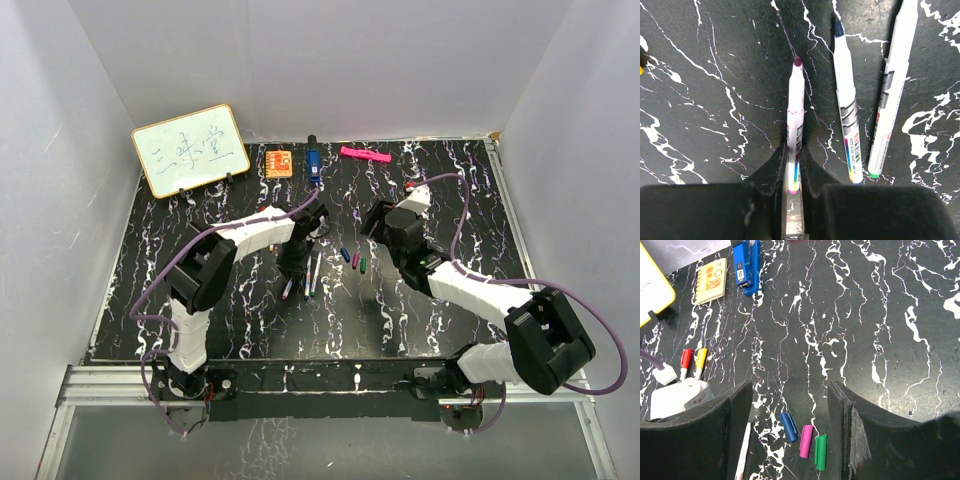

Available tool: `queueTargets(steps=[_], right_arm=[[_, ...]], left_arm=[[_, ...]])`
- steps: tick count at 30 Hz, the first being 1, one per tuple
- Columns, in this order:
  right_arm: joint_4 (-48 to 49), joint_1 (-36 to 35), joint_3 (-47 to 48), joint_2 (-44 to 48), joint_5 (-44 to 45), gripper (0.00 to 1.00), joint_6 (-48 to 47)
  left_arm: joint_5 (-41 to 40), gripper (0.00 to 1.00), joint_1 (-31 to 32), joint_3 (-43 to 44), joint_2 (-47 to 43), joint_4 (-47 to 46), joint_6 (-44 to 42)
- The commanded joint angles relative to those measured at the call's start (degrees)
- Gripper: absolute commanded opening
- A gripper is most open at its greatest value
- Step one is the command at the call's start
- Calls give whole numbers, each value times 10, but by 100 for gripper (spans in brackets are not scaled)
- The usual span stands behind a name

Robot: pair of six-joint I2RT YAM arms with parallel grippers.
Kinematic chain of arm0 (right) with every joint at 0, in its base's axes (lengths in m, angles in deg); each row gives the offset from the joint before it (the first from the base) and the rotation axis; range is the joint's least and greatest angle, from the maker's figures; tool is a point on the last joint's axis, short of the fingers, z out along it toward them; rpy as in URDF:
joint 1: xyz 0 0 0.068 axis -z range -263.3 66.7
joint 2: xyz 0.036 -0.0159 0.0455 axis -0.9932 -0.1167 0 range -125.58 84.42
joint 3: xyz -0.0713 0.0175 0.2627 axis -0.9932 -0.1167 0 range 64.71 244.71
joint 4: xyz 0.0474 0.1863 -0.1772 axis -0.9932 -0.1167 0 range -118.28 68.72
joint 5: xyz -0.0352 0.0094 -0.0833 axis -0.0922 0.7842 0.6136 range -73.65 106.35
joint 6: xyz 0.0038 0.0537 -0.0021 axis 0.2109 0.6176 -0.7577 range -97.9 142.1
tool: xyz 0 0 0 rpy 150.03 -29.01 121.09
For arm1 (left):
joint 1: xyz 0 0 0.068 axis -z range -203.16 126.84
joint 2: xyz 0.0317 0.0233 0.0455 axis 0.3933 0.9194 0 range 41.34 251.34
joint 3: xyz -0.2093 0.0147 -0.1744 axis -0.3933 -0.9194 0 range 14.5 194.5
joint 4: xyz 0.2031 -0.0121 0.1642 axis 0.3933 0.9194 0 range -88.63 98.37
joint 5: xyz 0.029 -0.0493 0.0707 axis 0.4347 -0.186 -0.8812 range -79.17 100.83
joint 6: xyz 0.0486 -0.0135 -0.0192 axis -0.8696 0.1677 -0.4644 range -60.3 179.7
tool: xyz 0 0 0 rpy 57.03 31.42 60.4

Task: Insert the pens into the pen caps

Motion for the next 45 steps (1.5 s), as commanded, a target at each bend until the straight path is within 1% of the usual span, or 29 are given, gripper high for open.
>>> queueTargets(steps=[1,4,6,11,16,22,26,30,34,41,45], right_arm=[[16,3,3,-2,-3,58,5],[-3,3,11,-16,-5,56,5],[-21,3,21,-31,-6,52,7],[-78,2,54,-78,-27,38,10],[-113,2,78,-112,-59,29,17],[-120,0,81,-119,-82,28,25],[-128,0,92,-136,-92,27,27],[-137,-2,107,-150,-104,27,27],[-140,-10,112,-148,-110,27,27],[-163,-20,122,-154,-100,29,39],[-186,-32,132,-164,-79,29,50]], left_arm=[[-21,0,-12,-55,46,-39,-17],[-29,0,-13,-56,33,-31,-24],[-30,0,-13,-53,18,-25,-29],[-16,0,-14,-29,-20,-2,-38],[-2,0,-14,8,-55,39,-51],[2,0,-14,28,-97,71,-61],[10,0,-14,34,-130,70,-58],[32,0,-16,30,-162,48,-48],[44,0,-20,3,-186,23,-37],[63,0,-27,-45,-223,-31,-19],[79,0,-37,-65,-237,-55,-11]])
